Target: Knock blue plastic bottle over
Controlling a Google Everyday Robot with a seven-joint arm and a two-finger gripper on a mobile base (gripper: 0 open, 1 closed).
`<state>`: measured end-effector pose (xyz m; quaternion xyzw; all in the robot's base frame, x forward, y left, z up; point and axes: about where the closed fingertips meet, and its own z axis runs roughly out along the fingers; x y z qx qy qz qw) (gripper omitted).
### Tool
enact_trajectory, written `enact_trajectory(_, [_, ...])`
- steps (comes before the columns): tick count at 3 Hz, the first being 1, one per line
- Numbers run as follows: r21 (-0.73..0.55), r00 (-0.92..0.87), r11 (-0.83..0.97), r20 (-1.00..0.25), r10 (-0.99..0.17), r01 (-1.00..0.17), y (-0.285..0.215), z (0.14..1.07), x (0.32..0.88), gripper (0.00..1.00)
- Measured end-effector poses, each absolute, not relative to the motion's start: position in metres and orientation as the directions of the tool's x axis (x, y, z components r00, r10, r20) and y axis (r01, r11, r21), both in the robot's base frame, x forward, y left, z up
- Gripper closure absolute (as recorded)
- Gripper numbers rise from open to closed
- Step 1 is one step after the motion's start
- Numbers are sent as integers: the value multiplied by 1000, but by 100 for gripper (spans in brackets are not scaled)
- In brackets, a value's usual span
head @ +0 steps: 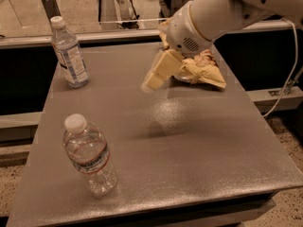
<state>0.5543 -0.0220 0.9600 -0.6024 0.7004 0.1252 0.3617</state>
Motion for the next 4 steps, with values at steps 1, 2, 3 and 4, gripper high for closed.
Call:
enact_trajectory(1, [-287,-1,264,-675,-737,-921,-17,967,563,0])
enact_trajectory(2, [-287,-1,264,-675,-737,-921,-17,967,563,0])
enact_trajectory(3, [-299,25,259,-696,-717,-919,-5,969,569,0])
enact_trajectory(4, [-304,65,264,-758,-649,-915,36,966,601,0])
